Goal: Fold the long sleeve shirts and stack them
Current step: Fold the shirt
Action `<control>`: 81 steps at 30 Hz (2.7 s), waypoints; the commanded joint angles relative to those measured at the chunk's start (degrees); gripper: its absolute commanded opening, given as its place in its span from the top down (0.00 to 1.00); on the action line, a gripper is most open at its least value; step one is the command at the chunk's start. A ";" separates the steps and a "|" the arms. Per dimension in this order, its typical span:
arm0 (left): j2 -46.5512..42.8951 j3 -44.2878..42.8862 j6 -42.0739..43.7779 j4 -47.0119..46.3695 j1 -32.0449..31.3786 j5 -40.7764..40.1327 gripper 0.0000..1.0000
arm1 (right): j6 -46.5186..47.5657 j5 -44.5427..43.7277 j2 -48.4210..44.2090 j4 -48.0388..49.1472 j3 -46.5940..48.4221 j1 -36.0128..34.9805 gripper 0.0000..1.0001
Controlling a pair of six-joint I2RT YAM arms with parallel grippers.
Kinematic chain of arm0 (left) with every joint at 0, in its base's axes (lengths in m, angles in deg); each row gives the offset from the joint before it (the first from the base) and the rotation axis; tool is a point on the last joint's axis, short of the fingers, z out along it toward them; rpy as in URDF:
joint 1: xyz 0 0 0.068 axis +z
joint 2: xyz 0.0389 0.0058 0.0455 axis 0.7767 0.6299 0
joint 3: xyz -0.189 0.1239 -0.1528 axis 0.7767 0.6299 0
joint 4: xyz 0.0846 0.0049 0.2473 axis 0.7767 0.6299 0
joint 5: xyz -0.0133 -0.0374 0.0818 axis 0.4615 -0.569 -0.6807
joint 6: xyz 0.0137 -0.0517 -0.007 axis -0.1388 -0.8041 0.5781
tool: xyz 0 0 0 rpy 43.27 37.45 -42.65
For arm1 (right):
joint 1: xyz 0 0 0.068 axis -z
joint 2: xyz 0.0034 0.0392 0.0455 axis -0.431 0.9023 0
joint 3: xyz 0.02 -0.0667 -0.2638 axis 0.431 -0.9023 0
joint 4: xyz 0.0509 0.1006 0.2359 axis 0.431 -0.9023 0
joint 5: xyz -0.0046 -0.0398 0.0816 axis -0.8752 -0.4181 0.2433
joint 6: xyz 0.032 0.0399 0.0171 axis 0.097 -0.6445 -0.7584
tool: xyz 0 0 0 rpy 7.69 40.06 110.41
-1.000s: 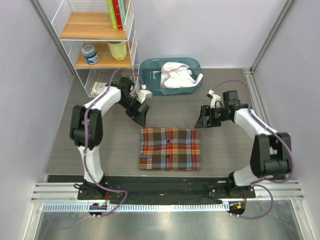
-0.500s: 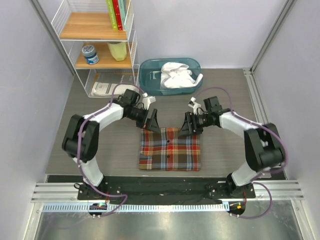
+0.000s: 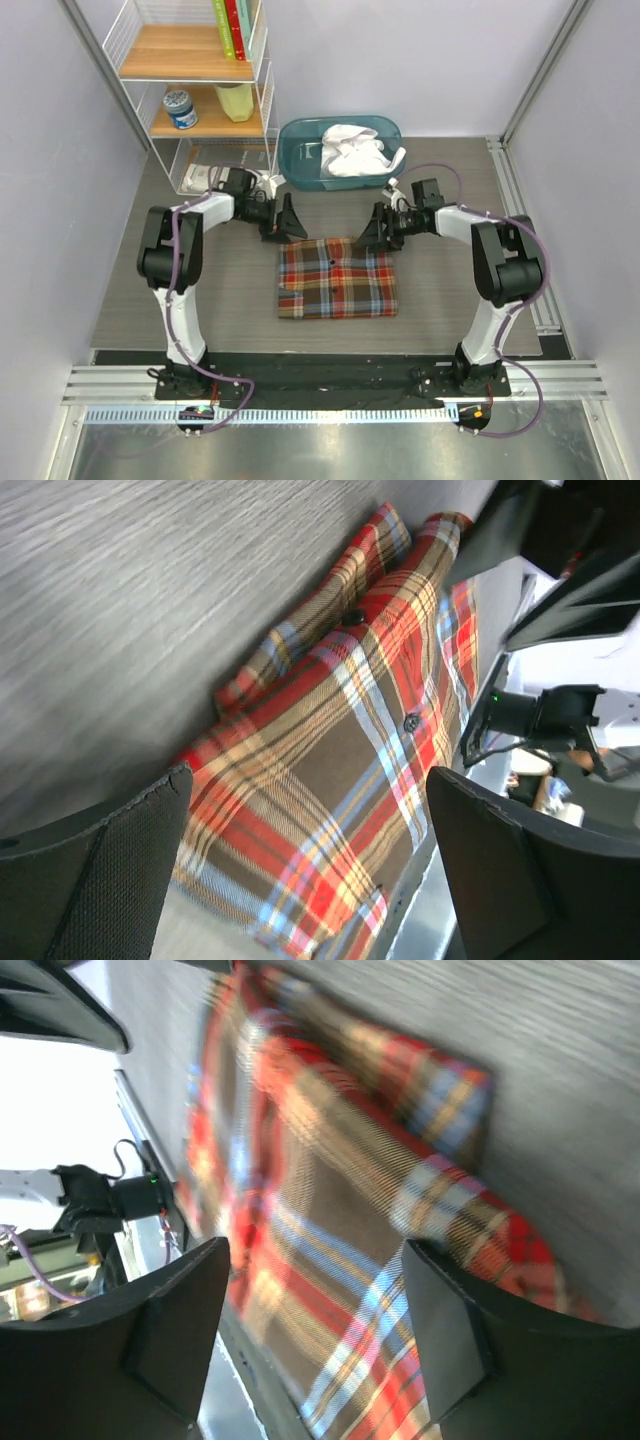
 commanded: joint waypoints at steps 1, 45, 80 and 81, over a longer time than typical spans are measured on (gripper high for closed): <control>-15.75 4.94 -0.87 -1.64 0.17 -0.36 0.00 | -3.79 2.26 -14.88 0.93 -1.50 0.53 0.23; -54.98 19.47 -1.06 9.86 -3.45 -30.95 0.00 | 22.13 -41.15 7.32 -25.53 31.18 -23.02 0.45; -36.52 33.44 -22.70 -23.18 5.96 -15.82 0.18 | 23.09 -27.96 -0.97 -18.31 20.89 -23.64 0.47; -37.04 33.44 -22.17 -21.18 6.67 -15.91 0.17 | 23.53 -27.97 1.06 -18.32 21.42 -23.64 0.47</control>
